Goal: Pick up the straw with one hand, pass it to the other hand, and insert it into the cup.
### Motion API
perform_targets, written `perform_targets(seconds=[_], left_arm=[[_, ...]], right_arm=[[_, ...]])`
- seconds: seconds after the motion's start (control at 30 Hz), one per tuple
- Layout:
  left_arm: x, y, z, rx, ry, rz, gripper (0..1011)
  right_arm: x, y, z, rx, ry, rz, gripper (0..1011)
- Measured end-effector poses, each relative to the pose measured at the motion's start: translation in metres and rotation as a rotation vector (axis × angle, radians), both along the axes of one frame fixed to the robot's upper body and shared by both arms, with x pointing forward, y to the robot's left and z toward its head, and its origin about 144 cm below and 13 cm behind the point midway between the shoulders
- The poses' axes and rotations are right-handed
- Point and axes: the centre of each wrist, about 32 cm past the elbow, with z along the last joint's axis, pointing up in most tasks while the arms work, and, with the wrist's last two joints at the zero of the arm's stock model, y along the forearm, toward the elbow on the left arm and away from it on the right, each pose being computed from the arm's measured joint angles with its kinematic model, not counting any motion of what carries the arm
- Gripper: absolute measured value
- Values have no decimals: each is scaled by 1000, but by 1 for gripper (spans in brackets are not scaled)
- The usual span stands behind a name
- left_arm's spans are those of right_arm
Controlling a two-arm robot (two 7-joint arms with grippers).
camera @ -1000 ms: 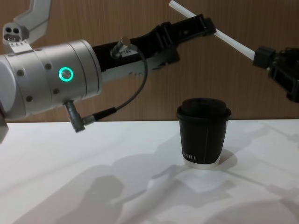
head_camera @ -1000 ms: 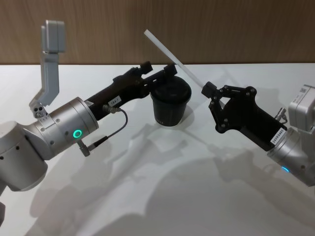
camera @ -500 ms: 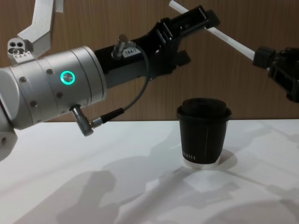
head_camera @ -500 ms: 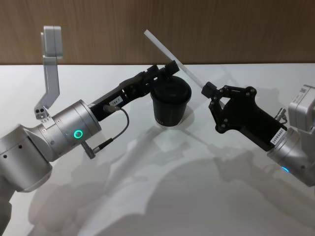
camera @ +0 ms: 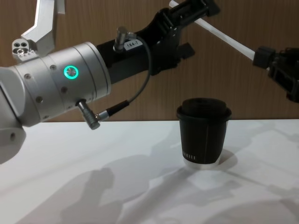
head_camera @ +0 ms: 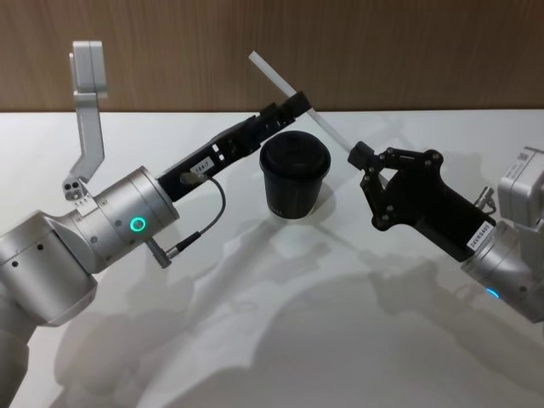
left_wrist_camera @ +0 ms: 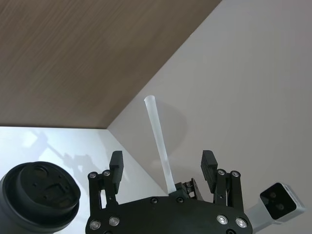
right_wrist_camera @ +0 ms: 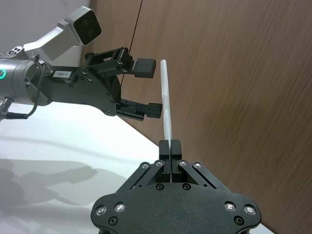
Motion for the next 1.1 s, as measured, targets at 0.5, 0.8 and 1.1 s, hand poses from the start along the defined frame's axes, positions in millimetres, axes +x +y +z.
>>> perform_targets(seconds=[0.5, 0.8, 1.1], left_arm=[[6, -11, 3, -17, -1, 4, 1003], [8, -13, 3, -19, -1, 6, 911], [8, -15, 3, -21, -2, 7, 656]], right_arm=[[0, 0, 0, 0, 0, 0, 18], [0, 0, 0, 0, 0, 0, 18], [0, 0, 0, 0, 0, 0, 19]])
